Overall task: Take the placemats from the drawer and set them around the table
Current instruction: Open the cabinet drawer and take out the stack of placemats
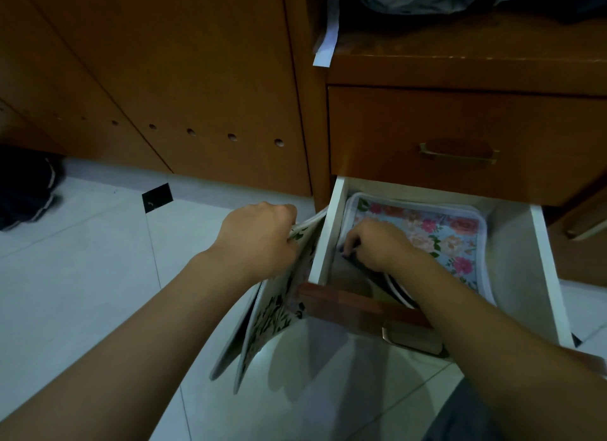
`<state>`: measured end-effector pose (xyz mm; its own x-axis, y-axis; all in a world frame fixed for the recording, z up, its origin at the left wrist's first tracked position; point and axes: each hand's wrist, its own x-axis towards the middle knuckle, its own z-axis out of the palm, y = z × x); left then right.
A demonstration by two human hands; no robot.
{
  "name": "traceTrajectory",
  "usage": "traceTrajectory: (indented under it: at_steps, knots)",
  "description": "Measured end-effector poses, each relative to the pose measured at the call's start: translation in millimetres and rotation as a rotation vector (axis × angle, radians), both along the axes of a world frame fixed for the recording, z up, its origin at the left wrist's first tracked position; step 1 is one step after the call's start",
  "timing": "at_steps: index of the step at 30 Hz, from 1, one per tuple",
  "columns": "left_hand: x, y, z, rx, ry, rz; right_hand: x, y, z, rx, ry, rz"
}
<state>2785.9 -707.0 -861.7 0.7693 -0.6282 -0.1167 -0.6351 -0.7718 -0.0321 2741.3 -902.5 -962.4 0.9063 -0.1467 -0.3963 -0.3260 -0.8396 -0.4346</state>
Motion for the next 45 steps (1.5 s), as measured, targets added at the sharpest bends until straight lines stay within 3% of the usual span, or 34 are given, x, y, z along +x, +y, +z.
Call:
traceTrajectory:
  at_steps: [10,20,25,34,41,45]
  knots:
    - [-2.3,-5.2,-0.6,-0.003,0.004,0.000,-8.0,-5.1,5.5,0.104,0.041,0.035]
    - [-6.7,-11.8,-2.5,-0.043,0.029,0.038,-17.3,-11.2,8.0,-0.201,-0.039,0.001]
    - [-7.9,-18.1,-2.3,-0.120,0.021,0.117,-15.9,-11.9,23.3,-0.206,-0.162,-0.082]
    - [-9.6,-29.5,5.1,-0.318,0.123,0.287,-9.0,6.5,63.0,0.367,-0.517,-0.414]
    - [-11.7,-29.1,9.0,-0.440,0.131,0.344,-17.4,50.6,71.2,0.568,-0.547,-0.330]
    - [-8.1,-20.7,9.3,-0.497,0.212,0.383,-21.0,58.8,77.0,0.865,-0.377,-0.362]
